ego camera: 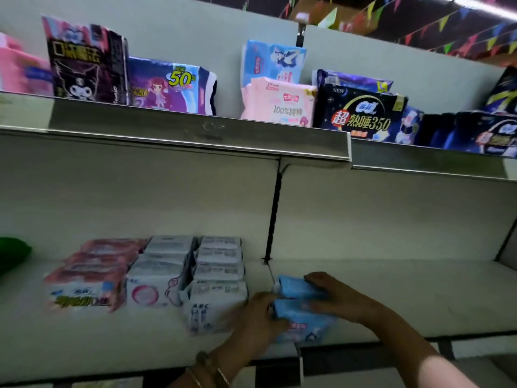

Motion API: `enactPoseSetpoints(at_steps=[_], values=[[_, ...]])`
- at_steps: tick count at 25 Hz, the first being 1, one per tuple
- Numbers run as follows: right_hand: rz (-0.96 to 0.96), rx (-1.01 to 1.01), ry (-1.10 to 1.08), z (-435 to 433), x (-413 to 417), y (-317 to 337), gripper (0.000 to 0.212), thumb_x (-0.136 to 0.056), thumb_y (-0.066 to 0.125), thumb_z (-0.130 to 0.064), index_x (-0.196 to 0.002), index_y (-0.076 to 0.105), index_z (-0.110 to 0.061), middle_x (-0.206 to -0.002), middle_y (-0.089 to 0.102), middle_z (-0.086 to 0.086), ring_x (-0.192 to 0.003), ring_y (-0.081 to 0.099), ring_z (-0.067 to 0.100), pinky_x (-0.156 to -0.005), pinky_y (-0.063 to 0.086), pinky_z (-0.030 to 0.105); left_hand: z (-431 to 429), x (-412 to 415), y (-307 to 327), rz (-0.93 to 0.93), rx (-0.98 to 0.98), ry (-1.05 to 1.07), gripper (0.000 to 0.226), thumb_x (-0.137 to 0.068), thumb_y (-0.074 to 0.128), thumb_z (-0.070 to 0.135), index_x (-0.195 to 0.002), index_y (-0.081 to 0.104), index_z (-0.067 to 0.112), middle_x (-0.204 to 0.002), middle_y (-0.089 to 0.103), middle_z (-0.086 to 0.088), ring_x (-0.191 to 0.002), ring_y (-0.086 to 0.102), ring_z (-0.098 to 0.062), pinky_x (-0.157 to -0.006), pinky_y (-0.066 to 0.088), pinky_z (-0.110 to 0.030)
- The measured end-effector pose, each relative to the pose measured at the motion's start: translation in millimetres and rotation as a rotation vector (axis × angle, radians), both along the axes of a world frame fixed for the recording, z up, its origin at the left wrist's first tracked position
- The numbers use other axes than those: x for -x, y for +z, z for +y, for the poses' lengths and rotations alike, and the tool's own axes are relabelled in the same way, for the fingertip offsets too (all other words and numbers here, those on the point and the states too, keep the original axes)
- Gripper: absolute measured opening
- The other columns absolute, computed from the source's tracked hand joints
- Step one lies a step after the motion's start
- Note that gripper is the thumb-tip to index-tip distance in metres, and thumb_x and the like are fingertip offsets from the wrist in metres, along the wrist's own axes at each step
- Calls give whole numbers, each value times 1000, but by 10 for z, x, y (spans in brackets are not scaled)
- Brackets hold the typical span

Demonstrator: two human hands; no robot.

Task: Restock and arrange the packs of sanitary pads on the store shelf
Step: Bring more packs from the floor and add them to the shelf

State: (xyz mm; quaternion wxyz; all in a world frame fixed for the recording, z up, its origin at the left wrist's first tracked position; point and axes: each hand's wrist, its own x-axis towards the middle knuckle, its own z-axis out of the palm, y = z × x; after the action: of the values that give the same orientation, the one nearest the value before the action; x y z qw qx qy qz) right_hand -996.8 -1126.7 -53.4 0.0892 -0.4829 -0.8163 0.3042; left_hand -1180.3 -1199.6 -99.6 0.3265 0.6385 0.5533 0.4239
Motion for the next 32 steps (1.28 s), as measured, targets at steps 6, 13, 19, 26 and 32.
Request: enactPoseSetpoints(at_steps=[6, 13, 19, 26, 32], values=[[-386, -204, 182, 106, 303, -113, 104, -76, 73, -33, -149, 0, -23, -145, 22, 3, -133, 20, 22, -110, 27, 36, 76, 84, 130, 90, -83, 101, 55, -85, 65, 20, -130, 34, 15, -121, 37, 7, -113, 41, -4, -85, 31, 0], [-386, -273, 175, 460, 438, -152, 102, -78, 69, -28, -149, -4, -22, -151, 17, 4, -139, 15, 23, -111, 22, 35, 239, 745, 182, 860, -39, 479, 68, -94, 19, 52, -103, 72, 10, -111, 67, -17, -98, 66, -36, -77, 51, -53], [-386, -321, 174, 846, 664, -154, 102, -79, 68, -31, -150, -4, -21, -155, 11, 8, -142, 9, 25, -113, 18, 35, 291, 721, 27, 982, 55, 436, 48, -75, 35, 48, -79, 76, 23, -84, 74, -3, -74, 71, -24, -61, 55, -44], [-378, -301, 189, 1219, 917, -183, 101, -79, 69, -29, -150, -2, -18, -157, 0, 10, -144, 4, 25, -116, 12, 32, 333, 776, 40, 1005, 80, 504, 78, -77, 3, 56, -130, 52, 29, -139, 48, -1, -129, 44, -26, -105, 32, -47], [-469, -350, 153, 1430, 1039, -183, 99, -76, 69, -29, -151, 4, -22, -155, 2, 11, -142, 4, 30, -117, 3, 43, 344, 760, 65, 987, 21, 468, 102, -57, -23, 57, -145, 22, 31, -156, 16, 4, -143, 10, -18, -115, 8, -39]])
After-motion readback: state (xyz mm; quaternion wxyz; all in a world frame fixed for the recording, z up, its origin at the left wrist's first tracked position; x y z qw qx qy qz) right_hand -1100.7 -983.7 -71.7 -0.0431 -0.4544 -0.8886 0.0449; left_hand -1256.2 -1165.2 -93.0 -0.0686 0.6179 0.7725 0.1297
